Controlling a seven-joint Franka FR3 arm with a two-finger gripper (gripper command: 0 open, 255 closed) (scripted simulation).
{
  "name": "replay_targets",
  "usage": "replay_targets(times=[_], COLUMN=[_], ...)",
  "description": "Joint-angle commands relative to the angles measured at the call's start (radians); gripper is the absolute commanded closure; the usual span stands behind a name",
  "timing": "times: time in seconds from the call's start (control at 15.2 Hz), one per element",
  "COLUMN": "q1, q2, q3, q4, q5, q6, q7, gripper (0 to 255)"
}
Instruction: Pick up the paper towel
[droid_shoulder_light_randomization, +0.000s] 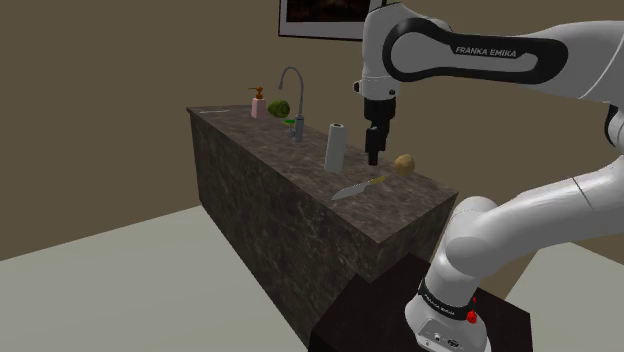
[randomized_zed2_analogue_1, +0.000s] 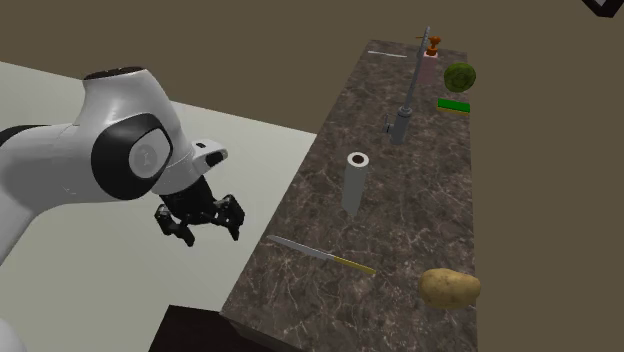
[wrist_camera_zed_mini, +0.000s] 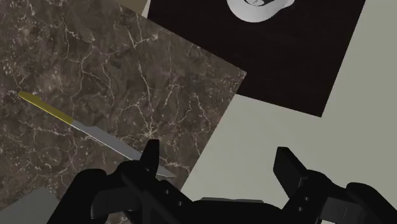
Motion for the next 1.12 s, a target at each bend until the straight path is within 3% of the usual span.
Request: replay_targets(times=[0.0, 0.53, 1.06], q1=[0.000, -0.055, -0.093], q2=[0.000, 0.213, 0.459], q3=[0.000, -0.132, -0.252], q4=[0.000, 0.122, 0.316], q5=[0.000, -0.059, -0.050], q6=[0.000, 0.140, 0.236], q7=[0.000, -0.101, -0.211], gripper=[0, 0, 0])
